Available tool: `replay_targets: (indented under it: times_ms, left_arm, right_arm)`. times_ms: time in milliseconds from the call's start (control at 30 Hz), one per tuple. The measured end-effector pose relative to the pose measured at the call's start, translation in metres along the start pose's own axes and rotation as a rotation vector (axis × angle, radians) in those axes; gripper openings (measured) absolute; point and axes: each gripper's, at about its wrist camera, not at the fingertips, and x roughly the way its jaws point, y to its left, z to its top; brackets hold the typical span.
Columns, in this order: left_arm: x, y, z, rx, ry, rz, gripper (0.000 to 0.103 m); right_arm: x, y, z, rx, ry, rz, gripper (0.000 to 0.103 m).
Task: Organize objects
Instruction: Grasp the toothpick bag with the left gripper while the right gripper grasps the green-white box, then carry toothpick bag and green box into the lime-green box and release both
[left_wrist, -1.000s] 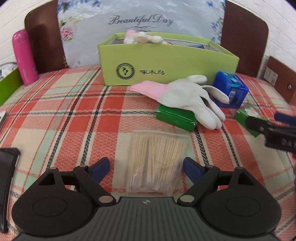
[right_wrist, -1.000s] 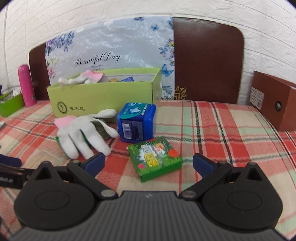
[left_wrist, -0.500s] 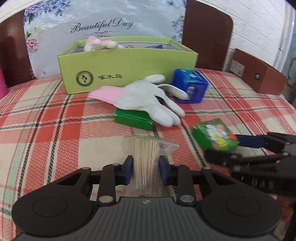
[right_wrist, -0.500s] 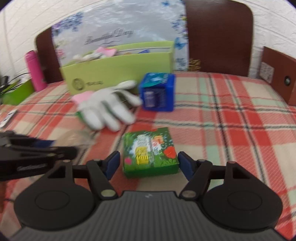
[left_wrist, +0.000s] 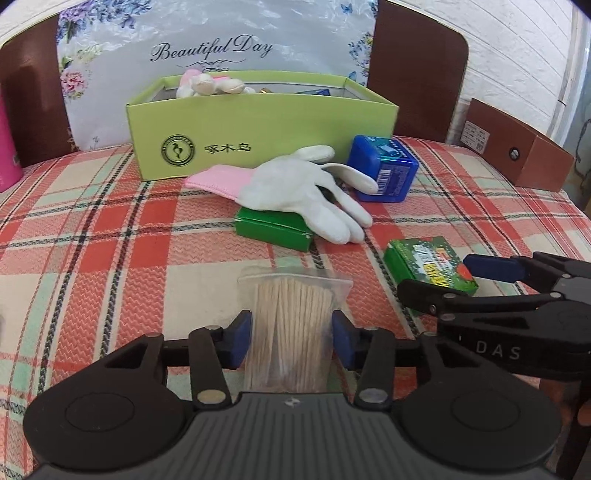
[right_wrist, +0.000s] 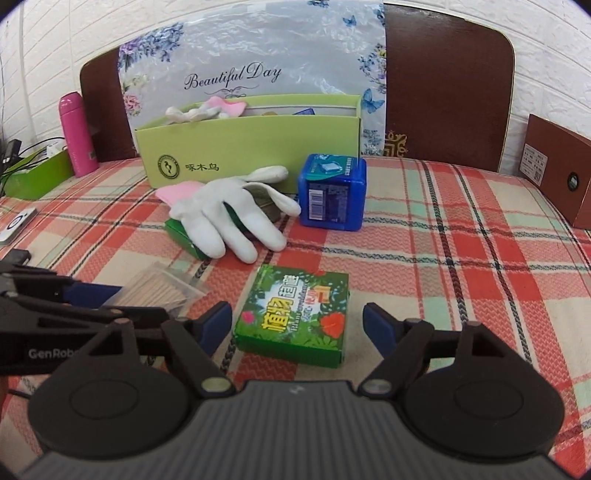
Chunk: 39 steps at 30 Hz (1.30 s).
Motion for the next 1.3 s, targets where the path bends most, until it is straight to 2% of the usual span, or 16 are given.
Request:
replay_targets:
  times_ms: [67,100,133,200,267,367,500,633,833,967,1100,1167,1200,1267,1300]
  left_arm:
    - [0.0,0.003,0.0,-0.004,0.0,-0.011,0.047]
    - [-0.001,0.003,0.001,-0.002,0.0,-0.01,0.038]
    - [-0.001,0.003,0.001,0.002,0.001,-0.013,0.031]
    - [-0.003,0.005,0.005,-0.013,0.009,-0.037,0.026]
    - [-0.012,0.007,0.013,-0.038,-0.01,-0.085,0.025]
    - [-0.031,0.007,0.033,-0.037,-0.091,-0.134,0.025]
    - [-0.048,0.005,0.071,-0.01,-0.212,-0.132,0.025]
    - [-0.048,0.006,0.108,-0.012,-0.293,-0.113,0.025]
    - [-0.023,0.016,0.163,-0.049,-0.328,-0.071,0.025]
    - [0.0,0.032,0.192,-0.092,-0.319,-0.041,0.025]
    - [0.021,0.044,0.208,-0.112,-0.311,-0.015,0.025]
    - [0.033,0.05,0.212,-0.118,-0.31,-0.017,0.026]
    - [0.041,0.053,0.213,-0.12,-0.304,-0.013,0.03]
    - [0.058,0.058,0.21,-0.124,-0.262,0.001,0.056]
    - [0.064,0.061,0.207,-0.14,-0.236,0.02,0.074]
  right_arm:
    - [0.003,0.001,-0.001,-0.008,0.006,-0.001,0.071]
    - [0.003,0.002,-0.002,-0.013,0.01,0.001,0.065]
    - [0.004,0.002,-0.003,-0.012,0.013,0.003,0.065]
    - [0.002,0.0,-0.002,-0.012,0.012,0.014,0.063]
    - [-0.002,0.0,-0.001,-0.016,0.008,0.034,0.063]
    - [-0.014,0.0,0.009,-0.032,-0.042,0.057,0.062]
    - [-0.027,-0.001,0.033,-0.053,-0.139,0.064,0.061]
    - [-0.03,-0.002,0.062,-0.093,-0.234,0.047,0.061]
    - [-0.015,-0.016,0.105,-0.136,-0.346,0.018,0.061]
    - [0.005,-0.038,0.134,-0.118,-0.389,0.029,0.061]
    - [0.036,-0.057,0.159,-0.116,-0.432,0.022,0.061]
    - [0.053,-0.047,0.166,-0.115,-0.45,0.021,0.062]
    - [0.065,-0.041,0.167,-0.121,-0.454,0.017,0.063]
    - [0.091,-0.032,0.167,-0.152,-0.404,0.009,0.072]
    - [0.102,-0.03,0.165,-0.164,-0.354,-0.011,0.076]
